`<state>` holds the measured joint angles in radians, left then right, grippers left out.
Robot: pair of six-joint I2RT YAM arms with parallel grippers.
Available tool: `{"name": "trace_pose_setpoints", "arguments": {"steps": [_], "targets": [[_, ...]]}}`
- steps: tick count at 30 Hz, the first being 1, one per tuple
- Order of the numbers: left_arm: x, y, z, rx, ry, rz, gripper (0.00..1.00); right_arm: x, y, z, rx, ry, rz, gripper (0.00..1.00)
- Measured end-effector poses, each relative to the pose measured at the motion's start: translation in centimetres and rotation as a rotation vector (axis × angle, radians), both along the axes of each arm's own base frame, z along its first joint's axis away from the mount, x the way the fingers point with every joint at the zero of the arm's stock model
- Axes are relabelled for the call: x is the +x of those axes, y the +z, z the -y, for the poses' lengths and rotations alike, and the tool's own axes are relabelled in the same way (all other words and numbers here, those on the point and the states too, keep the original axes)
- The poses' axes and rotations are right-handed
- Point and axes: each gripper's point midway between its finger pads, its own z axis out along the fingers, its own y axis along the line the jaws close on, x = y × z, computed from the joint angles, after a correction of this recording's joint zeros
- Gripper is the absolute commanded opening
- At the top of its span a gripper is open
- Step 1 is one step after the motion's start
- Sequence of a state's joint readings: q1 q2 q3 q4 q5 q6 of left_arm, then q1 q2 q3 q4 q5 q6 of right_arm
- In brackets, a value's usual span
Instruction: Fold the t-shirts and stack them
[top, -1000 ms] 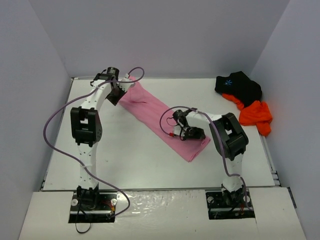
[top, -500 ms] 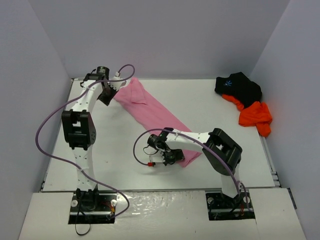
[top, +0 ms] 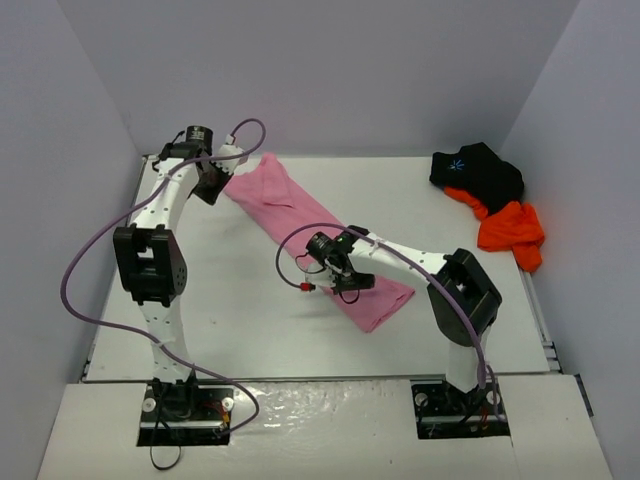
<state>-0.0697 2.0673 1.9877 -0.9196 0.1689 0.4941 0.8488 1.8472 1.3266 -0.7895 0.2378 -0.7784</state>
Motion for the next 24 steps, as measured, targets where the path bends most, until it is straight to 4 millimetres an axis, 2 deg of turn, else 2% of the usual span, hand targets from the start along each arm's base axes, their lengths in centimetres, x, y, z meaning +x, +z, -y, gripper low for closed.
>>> {"name": "trace_pose_setpoints", "arguments": {"steps": [2,3,7,12,15,20,24], "targets": [[-0.1,0.5,-0.3,-0.003,0.023,0.022,0.36,0.5,-0.2,0.7,-0.006,-0.013,-0.002,0.00],[-0.3,0.8,-0.4,-0.007,0.038,0.032,0.37,0.7,-0.4,0.9,-0.010,-0.017,-0.007,0.00],[-0.4,3.2,-1.7,-0.024,0.087,0.105,0.41,1.3,-2.6,1.7,-0.046,-0.027,-0.048,0.00],[-0.9,6.5,-3.1,-0.027,0.129,0.194,0.43,1.1,-5.5,2.6,-0.095,-0.024,-0.121,0.00],[-1.1,7.7,-3.2,-0.030,0.133,0.230,0.43,1.0,-5.8,3.1,-0.126,-0.009,-0.130,0.00],[-2.2,7.1,-3.5,-0.032,0.140,0.213,0.43,0.5,-5.9,2.8,-0.146,0.033,-0.139,0.00],[-3.0,6.0,-4.8,-0.028,0.171,0.182,0.44,-1.6,-6.0,1.8,-0.203,0.121,-0.159,0.00]]}}
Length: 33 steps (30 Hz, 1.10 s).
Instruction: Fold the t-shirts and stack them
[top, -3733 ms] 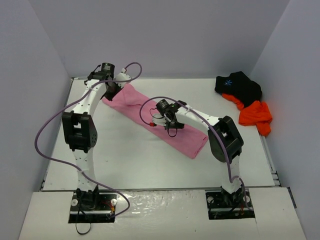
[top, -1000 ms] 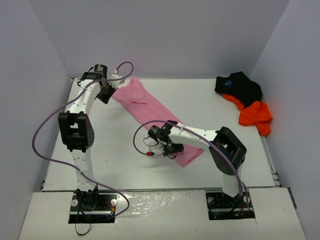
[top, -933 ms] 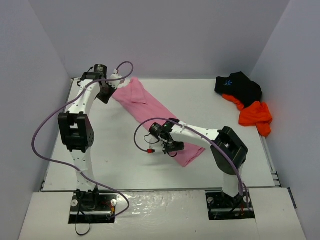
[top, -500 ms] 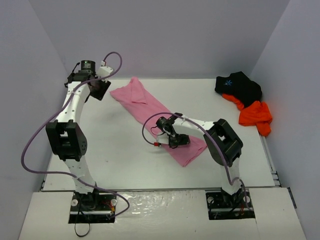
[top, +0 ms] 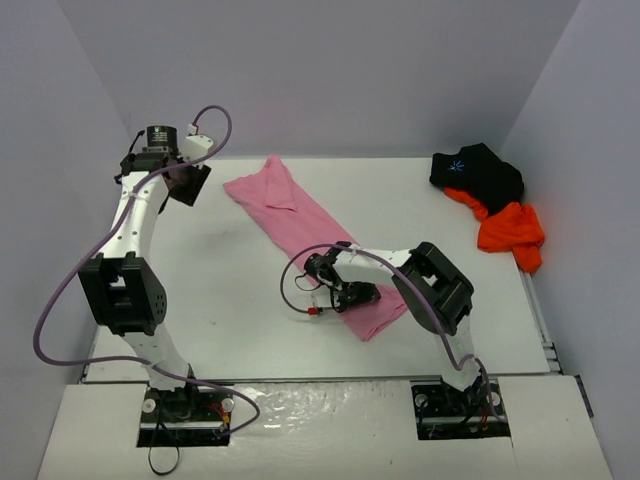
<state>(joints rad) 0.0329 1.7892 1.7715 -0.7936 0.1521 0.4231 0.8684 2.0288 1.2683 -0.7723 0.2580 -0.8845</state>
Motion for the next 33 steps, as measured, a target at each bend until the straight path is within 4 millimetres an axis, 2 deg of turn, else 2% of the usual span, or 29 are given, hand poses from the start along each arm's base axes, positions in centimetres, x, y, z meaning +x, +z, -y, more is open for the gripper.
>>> {"name": "trace_pose_setpoints", "arguments": {"steps": [3,6,12,15,19,22,25,29,30,32,33], "targets": [[-0.5,-0.5,-0.9,0.001,0.023,-0.012,0.44,-1.9,0.0,-1.4,-0.028,0.075,-0.038,0.00],[-0.8,-0.4,-1.3,0.002,0.031,-0.009,0.44,-3.0,0.0,-2.7,-0.045,0.112,-0.075,0.00],[-1.2,0.3,-1.3,0.002,0.032,0.008,0.44,-3.6,0.0,-6.4,-0.032,0.121,-0.141,0.00],[-1.4,0.4,-1.3,0.002,0.033,0.013,0.44,-4.4,0.1,-9.0,-0.004,0.162,-0.147,0.00],[-2.1,0.1,-1.3,-0.002,0.033,0.004,0.44,-6.2,0.3,-14.0,0.103,0.239,-0.144,0.00],[-2.2,-0.1,-1.3,-0.004,0.033,-0.001,0.44,-7.1,0.3,-16.7,0.181,0.272,-0.135,0.00],[-2.3,-0.4,-1.3,-0.006,0.031,-0.006,0.44,-7.1,0.4,-17.5,0.216,0.263,-0.120,0.00],[-2.2,-0.5,-1.1,-0.016,0.028,-0.006,0.44,-5.5,0.9,-18.0,0.261,0.218,-0.064,0.02],[-2.2,-0.5,-1.0,-0.021,0.026,-0.005,0.44,-5.1,1.1,-18.2,0.271,0.207,-0.042,0.05],[-2.2,-0.5,-0.8,-0.028,0.023,-0.004,0.44,-4.1,2.0,-18.4,0.290,0.191,0.008,0.19],[-2.2,-0.5,-0.8,-0.031,0.021,-0.004,0.45,-3.5,2.6,-18.5,0.299,0.184,0.036,0.22]]}}
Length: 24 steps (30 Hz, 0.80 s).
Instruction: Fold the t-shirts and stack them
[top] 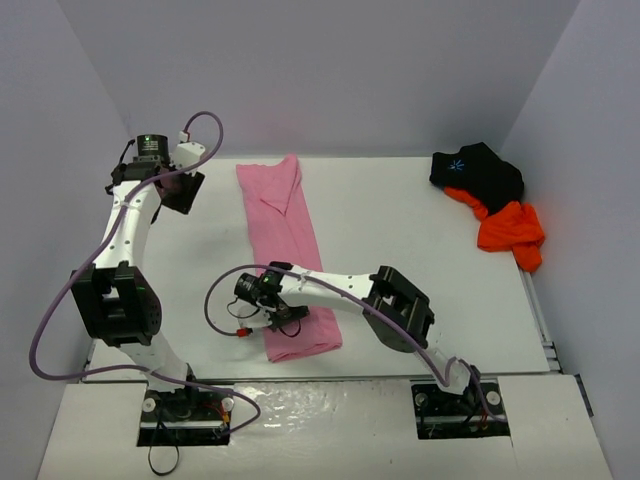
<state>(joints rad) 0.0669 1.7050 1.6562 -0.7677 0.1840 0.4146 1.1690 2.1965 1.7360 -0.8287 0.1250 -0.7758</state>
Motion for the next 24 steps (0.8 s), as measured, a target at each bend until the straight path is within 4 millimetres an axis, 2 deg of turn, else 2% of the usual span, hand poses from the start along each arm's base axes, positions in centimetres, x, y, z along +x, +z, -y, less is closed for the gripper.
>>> {"name": "trace_pose_setpoints", "arguments": {"steps": [2,3,5,6,7,9,10,13,16,19,22,24], "targets": [[0.0,0.0,0.2,-0.008,-0.006,0.000,0.47,1.0,1.8,-0.1,0.036,-0.027,0.053,0.25],[0.0,0.0,0.3,-0.013,-0.010,0.000,0.48,1.5,2.9,-0.2,0.058,-0.041,0.081,0.32],[0.0,0.0,0.5,-0.024,-0.019,0.000,0.49,2.6,5.8,-0.2,0.120,-0.069,0.145,0.37],[-0.1,0.0,0.7,-0.028,-0.023,-0.002,0.49,3.1,7.4,-0.2,0.159,-0.087,0.175,0.34],[-0.2,0.0,0.7,-0.031,-0.025,-0.004,0.49,3.6,9.0,-0.2,0.197,-0.101,0.202,0.27],[-0.2,0.1,0.8,-0.036,-0.028,-0.007,0.49,5.0,12.0,0.0,0.271,-0.134,0.254,0.06],[-0.3,0.2,0.9,-0.037,-0.029,-0.008,0.49,5.9,13.2,0.2,0.307,-0.153,0.280,0.01],[0.0,1.2,0.9,-0.039,-0.027,0.008,0.49,8.9,15.4,0.9,0.387,-0.205,0.340,0.00],[0.5,2.4,0.9,-0.041,-0.021,0.040,0.49,13.5,15.9,2.4,0.420,-0.267,0.380,0.00],[0.6,2.5,0.9,-0.048,-0.012,0.044,0.49,17.7,15.1,2.6,0.436,-0.301,0.391,0.00],[0.5,2.5,0.8,-0.046,-0.002,0.043,0.53,21.1,12.8,2.0,0.440,-0.310,0.374,0.00],[0.5,2.4,0.5,-0.042,0.018,0.042,0.56,22.5,10.7,1.1,0.434,-0.300,0.350,0.00]]}}
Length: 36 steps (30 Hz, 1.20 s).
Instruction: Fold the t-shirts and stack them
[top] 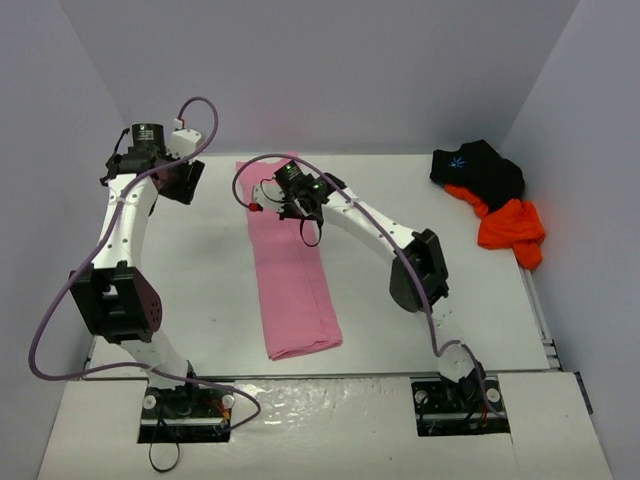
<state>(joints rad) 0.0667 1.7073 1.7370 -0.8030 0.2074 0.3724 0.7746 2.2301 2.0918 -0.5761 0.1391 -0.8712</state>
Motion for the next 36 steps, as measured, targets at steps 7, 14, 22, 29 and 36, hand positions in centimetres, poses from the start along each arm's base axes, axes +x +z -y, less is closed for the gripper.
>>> {"name": "trace_pose_setpoints", "arguments": {"steps": [7,14,22,29,36], "targets": [[0.9,1.1,-1.3,0.005,0.131,0.058,0.57,1.9,-6.8,-3.5,-0.014,0.084,-0.072,0.00],[1.2,2.3,-1.9,-0.006,0.197,0.107,0.57,3.0,-7.2,-5.5,0.030,0.134,-0.062,0.00],[0.9,1.2,-2.0,-0.004,0.202,0.085,0.57,4.2,-7.8,-6.3,0.093,0.151,-0.073,0.00],[0.9,1.1,-1.9,-0.006,0.194,0.082,0.57,4.4,-11.6,-5.5,0.109,0.135,-0.156,0.00],[1.1,0.1,-1.7,-0.012,0.179,0.054,0.57,5.2,-12.1,-4.6,0.127,0.119,-0.171,0.00]]}}
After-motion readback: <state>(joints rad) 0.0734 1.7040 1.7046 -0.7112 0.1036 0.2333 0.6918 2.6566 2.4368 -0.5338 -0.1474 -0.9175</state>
